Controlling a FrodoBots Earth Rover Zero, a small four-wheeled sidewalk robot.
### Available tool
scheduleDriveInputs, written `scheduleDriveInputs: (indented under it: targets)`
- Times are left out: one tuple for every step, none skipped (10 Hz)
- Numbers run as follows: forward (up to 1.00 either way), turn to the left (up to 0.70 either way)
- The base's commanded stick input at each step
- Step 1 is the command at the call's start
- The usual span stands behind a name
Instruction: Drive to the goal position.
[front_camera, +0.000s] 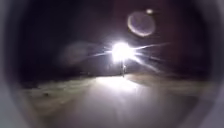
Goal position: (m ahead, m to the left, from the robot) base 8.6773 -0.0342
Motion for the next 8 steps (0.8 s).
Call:
scheduleDriveInputs:
  targets:
    - [1.0, 0.06]
    - [1.0, 0.05]
    - [1.0, 0.05]
    - [1.0, 0.05]
    - [1.0, 0.05]
    - [1.0, 0.05]
    - [1.0, 0.05]
    - [1.0, 0.05]
